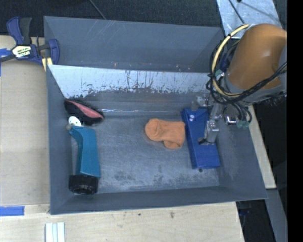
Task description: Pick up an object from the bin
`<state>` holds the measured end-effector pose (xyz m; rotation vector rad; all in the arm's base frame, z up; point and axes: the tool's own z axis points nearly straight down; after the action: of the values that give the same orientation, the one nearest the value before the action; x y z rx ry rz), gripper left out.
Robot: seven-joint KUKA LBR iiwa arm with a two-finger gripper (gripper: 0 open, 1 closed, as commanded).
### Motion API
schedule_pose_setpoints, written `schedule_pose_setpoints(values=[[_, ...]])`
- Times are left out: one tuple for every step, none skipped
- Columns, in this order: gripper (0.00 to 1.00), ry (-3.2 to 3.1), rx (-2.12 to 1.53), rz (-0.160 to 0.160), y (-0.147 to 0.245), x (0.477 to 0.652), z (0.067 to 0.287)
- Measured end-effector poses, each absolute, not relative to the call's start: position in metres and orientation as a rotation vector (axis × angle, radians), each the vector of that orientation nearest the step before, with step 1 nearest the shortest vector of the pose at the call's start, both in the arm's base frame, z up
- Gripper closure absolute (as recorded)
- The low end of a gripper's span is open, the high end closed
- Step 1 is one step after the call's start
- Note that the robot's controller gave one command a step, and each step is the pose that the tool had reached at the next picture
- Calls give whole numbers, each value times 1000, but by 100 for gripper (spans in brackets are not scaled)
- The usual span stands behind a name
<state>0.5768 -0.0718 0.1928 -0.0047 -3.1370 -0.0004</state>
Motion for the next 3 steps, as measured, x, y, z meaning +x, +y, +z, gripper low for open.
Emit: schedule_pose_setpoints(values=[[0,-3145,-2,1,-72,578,198],[0,-3152,-26,2,-30,603,146],[100,-3143,-28,1,-28,486,131]])
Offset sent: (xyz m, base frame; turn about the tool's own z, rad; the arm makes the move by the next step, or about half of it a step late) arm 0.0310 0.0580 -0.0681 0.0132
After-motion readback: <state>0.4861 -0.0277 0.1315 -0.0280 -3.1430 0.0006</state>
